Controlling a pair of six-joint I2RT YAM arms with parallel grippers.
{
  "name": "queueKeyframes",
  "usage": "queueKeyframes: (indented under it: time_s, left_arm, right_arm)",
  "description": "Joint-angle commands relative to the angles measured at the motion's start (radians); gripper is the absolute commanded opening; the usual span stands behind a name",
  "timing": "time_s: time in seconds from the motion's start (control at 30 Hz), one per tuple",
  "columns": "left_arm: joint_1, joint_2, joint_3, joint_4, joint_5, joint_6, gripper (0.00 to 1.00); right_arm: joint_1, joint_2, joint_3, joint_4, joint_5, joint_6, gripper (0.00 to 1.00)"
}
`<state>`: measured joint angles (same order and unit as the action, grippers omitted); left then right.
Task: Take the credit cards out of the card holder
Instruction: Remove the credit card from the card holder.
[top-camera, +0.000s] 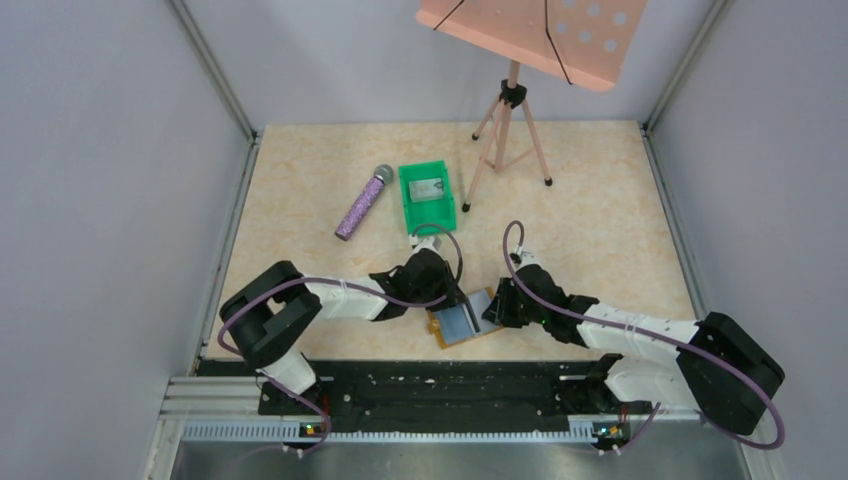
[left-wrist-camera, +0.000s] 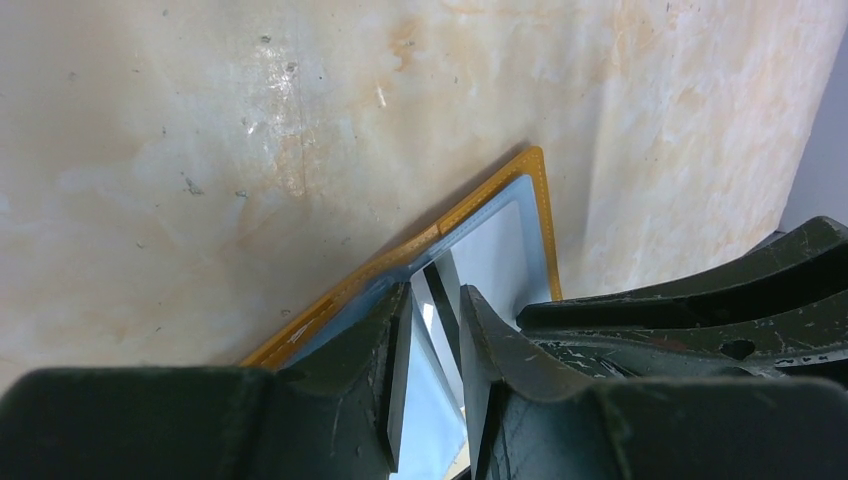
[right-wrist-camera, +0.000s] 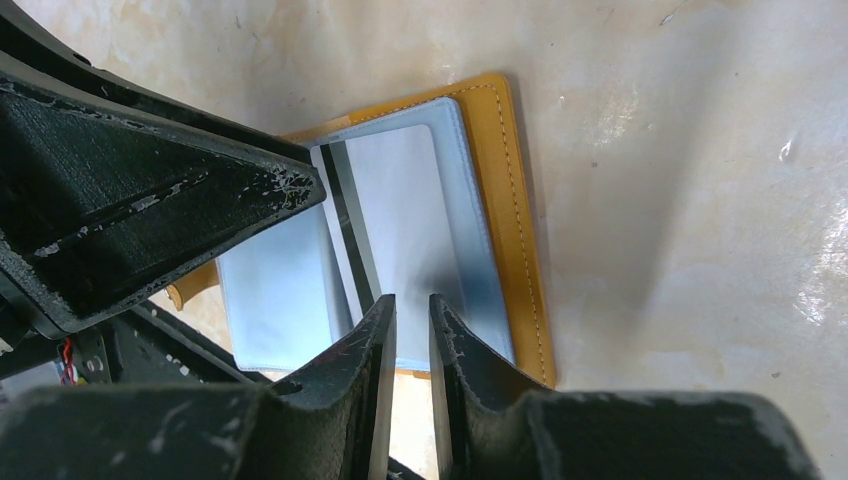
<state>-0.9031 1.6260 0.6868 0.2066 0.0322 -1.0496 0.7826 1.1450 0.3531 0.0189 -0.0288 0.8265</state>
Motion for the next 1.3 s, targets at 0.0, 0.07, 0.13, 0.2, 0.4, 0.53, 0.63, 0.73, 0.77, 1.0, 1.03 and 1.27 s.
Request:
queueKeyframes:
  time_s: [0.0, 0.07, 0.13, 0.2, 0.4, 0.53, 0.63, 0.73, 0.77, 1.0, 1.03, 1.27]
  left_arm:
    - [-0.002, 0.008, 0.021, -0.117, -0.081, 0.004, 0.31]
    - [-0.002, 0.005, 0.034, -0.152, -0.093, 0.003, 0.31]
    - [-0.004, 0.005, 0.047, -0.174, -0.101, 0.006, 0.31]
    - [-0.006, 0.011, 0.067, -0.199, -0.11, 0.015, 0.31]
    - [-0.008, 0.028, 0.076, -0.169, -0.089, 0.017, 0.32]
    - [-0.008, 0.046, 0.059, -0.095, -0.039, 0.008, 0.32]
    - [-0.008, 0.045, 0.037, -0.05, -0.022, -0.004, 0.32]
    - [-0.008, 0.034, 0.018, -0.025, -0.002, -0.009, 0.32]
    - [-0.008, 0.031, 0.015, -0.021, -0.001, -0.011, 0.32]
    - [-0.007, 0.019, -0.012, 0.057, 0.044, -0.018, 0.31]
    - [-0.007, 0.018, -0.012, 0.062, 0.048, -0.017, 0.31]
    - [-0.007, 0.04, -0.01, 0.081, 0.075, -0.01, 0.29]
  right_arm:
    - [-0.009, -0.018, -0.013, -0.001, 0.013, -0.004, 0.19]
    - [-0.009, -0.02, -0.012, -0.002, 0.014, -0.004, 0.19]
    - [-0.009, -0.022, -0.01, -0.002, 0.013, -0.005, 0.19]
    - [-0.009, -0.024, -0.009, -0.002, 0.012, -0.005, 0.19]
    - [-0.009, -0.026, -0.01, 0.001, 0.012, -0.004, 0.18]
    - [-0.009, -0.025, -0.012, 0.009, 0.009, -0.004, 0.18]
    - [-0.009, -0.023, -0.015, 0.012, 0.007, -0.002, 0.18]
    - [-0.01, -0.024, -0.019, 0.017, 0.004, 0.0, 0.18]
    - [-0.009, -0.024, -0.021, 0.018, 0.004, 0.0, 0.18]
    - [-0.009, -0.019, -0.03, 0.026, 0.004, 0.002, 0.18]
    - [-0.009, -0.019, -0.032, 0.028, 0.004, 0.003, 0.18]
    - [-0.009, -0.021, -0.039, 0.035, 0.001, 0.009, 0.18]
